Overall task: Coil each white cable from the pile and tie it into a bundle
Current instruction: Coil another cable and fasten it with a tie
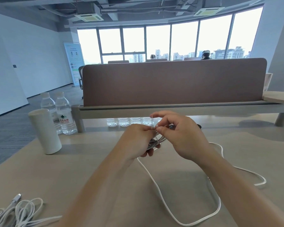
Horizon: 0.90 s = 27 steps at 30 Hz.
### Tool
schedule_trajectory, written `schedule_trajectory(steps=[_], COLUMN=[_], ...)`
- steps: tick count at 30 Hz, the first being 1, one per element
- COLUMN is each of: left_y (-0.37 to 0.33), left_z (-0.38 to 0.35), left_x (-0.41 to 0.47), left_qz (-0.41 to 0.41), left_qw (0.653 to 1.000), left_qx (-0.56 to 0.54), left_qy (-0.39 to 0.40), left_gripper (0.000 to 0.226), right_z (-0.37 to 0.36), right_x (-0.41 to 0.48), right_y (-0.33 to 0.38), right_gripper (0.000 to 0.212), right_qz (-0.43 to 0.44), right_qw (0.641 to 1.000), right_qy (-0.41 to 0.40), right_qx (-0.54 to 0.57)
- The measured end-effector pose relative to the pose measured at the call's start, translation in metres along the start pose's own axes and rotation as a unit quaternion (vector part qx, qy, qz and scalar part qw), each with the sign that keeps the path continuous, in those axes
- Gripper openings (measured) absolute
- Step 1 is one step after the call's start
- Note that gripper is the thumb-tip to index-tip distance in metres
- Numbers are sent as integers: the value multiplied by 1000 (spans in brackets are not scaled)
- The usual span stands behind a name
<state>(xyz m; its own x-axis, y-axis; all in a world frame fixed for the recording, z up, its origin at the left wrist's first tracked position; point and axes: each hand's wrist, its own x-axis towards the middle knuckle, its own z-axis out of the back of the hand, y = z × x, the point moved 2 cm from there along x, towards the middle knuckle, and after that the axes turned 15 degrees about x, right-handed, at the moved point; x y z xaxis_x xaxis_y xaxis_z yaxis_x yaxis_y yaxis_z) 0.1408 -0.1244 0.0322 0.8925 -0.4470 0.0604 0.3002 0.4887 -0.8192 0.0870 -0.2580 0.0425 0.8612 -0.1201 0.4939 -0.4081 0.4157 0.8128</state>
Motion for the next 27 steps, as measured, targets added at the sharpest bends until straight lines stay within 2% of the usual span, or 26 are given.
schedule_trajectory(steps=[5, 11, 17, 27], left_y=[3, 2, 3, 2], left_z=[0, 1, 3, 2], left_x=[2, 1, 0, -3], left_qz=[6, 39, 57, 48], left_qw=[1000, 993, 986, 983], left_qx=[17, -100, -144, -164], left_qy=[17, 41, 66, 64], left_gripper=[22, 12, 9, 5], right_z=[-1, 4, 4, 5], right_x=[1, 1, 0, 2], right_y=[-5, -7, -5, -9], right_gripper=[29, 28, 30, 25], right_qz=[-12, -40, -34, -20], right_qw=[998, 993, 988, 990], right_qy=[8, -19, 1, -1], right_qx=[60, 114, 150, 141])
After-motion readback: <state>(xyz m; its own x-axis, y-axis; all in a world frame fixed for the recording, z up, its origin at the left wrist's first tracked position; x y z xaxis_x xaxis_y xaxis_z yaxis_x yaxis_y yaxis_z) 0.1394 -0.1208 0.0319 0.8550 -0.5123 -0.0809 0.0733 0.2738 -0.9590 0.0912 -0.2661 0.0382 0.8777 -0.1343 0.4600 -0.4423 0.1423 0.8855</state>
